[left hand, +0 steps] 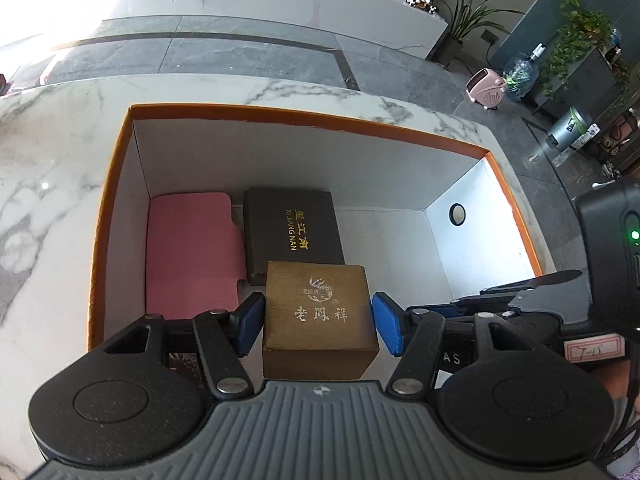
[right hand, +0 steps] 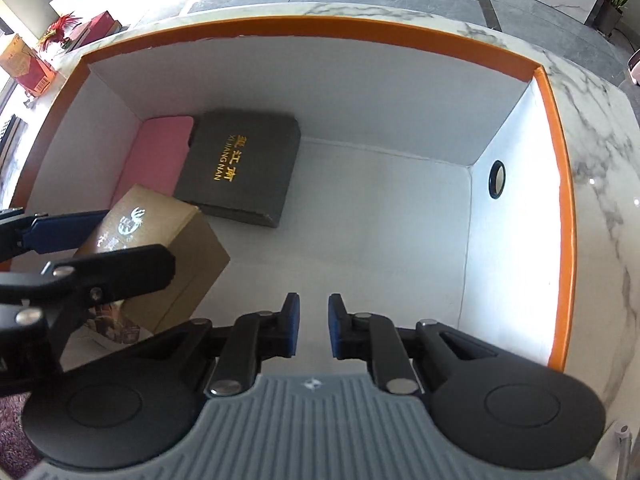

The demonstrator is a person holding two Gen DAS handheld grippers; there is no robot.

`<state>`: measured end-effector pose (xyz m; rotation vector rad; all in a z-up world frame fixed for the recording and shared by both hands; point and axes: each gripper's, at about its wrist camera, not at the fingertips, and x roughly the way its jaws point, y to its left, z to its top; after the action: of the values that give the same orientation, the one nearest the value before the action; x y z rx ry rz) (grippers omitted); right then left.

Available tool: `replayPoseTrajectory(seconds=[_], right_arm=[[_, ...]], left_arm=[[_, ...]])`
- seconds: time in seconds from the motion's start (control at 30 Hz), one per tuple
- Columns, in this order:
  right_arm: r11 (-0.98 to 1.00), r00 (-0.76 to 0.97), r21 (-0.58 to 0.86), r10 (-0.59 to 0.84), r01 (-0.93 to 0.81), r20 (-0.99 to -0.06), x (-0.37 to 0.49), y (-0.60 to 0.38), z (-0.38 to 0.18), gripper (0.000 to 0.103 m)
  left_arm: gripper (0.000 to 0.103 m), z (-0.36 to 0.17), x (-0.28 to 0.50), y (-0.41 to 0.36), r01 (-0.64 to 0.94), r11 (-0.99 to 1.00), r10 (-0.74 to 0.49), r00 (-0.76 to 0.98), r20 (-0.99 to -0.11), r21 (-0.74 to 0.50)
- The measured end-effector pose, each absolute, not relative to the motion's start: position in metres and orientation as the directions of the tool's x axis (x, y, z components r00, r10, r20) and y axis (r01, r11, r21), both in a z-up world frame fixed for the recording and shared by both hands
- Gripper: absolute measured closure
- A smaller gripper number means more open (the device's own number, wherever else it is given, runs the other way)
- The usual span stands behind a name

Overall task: Organize objects
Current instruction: 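Lower the card into the orange box with the right tool while the left tool lowers the brown box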

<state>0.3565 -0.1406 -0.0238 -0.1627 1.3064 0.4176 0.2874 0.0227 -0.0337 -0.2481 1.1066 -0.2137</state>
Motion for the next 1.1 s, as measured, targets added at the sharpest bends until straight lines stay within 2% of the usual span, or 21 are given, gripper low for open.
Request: replayPoseTrajectory(seconds=[0.33, 0.53, 0.57, 0.67, 0.8, 0.93, 1.1], right_arm=[[0.906, 0.167, 0.142, 0.224, -0.398, -0.96, 0.36, -0.147, -0.036, 0.087], [0.899, 0.15, 0.169, 0.247, -0.403, -0.957, 0.357, -0.144, -0.039, 0.086], [0.897, 0.151, 0.167, 0.247, -0.409, -0.957, 0.356, -0.143, -0.037, 0.084], [0.884, 0.161, 0.154, 0.247, -0.441, -0.955, 0.349, -0.139, -0.029, 0.08], [0.836, 0.185, 0.148, 0.283, -0.529, -0.941, 0.335, -0.133, -0.013, 0.054], [0.774, 0.205, 0.125, 0.315, -0.62, -0.927, 0.322, -0.117, -0.002, 0.051], [0.706, 0.221, 0.025, 0.255, -0.708, -0.941, 0.316, -0.09, -0.01, 0.051]], left_arm=[[0.034, -0.056, 0.301, 0.021, -0.033, 0.941, -0.3, 0.373, -0.878, -0.336], [0.025, -0.053, 0.3, 0.031, -0.034, 0.918, -0.353, 0.386, -0.852, -0.396], [0.025, -0.051, 0.298, 0.033, -0.031, 0.918, -0.354, 0.387, -0.851, -0.396], [0.037, -0.035, 0.291, 0.04, 0.008, 0.918, -0.365, 0.415, -0.834, -0.397], [0.037, -0.004, 0.275, 0.054, 0.06, 0.936, -0.328, 0.503, -0.8, -0.346], [0.037, 0.016, 0.268, 0.068, 0.042, 0.962, -0.244, 0.566, -0.787, -0.269], [0.037, 0.021, 0.26, 0.08, 0.009, 0.978, -0.176, 0.582, -0.794, -0.21]])
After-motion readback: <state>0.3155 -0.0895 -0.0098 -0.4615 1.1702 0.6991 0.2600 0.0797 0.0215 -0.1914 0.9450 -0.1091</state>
